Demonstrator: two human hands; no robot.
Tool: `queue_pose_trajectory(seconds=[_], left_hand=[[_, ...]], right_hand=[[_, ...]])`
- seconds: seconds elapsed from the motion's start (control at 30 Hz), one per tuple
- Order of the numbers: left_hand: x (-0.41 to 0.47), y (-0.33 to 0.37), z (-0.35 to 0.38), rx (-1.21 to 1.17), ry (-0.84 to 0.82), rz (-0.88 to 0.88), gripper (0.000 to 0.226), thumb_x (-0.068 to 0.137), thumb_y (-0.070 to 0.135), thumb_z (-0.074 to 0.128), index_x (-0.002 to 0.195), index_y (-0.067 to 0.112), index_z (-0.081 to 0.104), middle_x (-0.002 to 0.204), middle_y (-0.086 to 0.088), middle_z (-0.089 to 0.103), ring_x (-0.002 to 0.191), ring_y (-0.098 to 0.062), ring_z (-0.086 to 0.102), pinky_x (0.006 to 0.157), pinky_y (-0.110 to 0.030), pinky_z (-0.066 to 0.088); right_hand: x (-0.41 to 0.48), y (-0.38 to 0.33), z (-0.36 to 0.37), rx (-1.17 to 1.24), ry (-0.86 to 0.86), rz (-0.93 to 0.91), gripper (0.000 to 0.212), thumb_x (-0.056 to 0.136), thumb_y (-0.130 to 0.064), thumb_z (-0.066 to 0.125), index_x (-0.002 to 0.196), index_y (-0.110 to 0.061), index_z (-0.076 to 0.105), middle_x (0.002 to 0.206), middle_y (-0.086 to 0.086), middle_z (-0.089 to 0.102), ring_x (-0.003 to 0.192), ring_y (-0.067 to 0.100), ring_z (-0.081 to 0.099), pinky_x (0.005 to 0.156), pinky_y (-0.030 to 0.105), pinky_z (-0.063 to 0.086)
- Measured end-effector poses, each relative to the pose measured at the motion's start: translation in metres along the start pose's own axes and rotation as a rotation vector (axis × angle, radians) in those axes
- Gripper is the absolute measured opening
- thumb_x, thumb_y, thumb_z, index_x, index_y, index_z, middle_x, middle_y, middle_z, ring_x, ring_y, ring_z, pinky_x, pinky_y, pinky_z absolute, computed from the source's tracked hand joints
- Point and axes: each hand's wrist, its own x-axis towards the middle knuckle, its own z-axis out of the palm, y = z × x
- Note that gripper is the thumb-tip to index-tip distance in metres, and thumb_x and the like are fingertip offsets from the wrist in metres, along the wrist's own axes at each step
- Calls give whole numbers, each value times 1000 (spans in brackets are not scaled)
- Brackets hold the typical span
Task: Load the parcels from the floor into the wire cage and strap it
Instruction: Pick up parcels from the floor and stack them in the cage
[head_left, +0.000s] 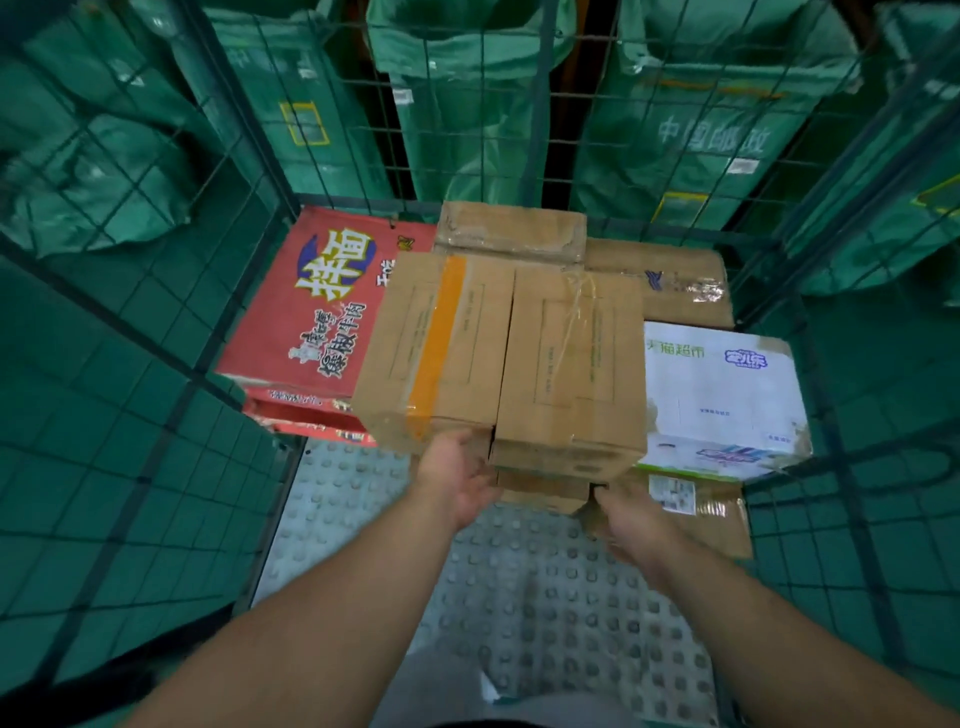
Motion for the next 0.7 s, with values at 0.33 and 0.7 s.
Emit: queue_pose_trajectory(seconds=[0.33, 0.7], left_hand=[[-77, -69, -107, 484, 48, -18, 32, 102, 33, 58, 126, 15, 66, 120, -5, 73, 112, -27, 69, 104, -43, 49], [-136, -169, -145, -30, 272, 191, 29, 103, 30, 53, 123, 16, 67, 120, -8, 72, 108, -28, 69, 91, -38, 51]], right_hand=[[-115, 63, -29, 16, -393, 95, 20, 104, -23, 58, 116, -14, 71, 102, 10, 78, 84, 23, 70, 75, 34, 51], [-74, 57, 23, -442, -546, -43, 20, 106, -31, 52, 114, -19, 66, 106, 6, 75, 85, 17, 67, 73, 29, 47]])
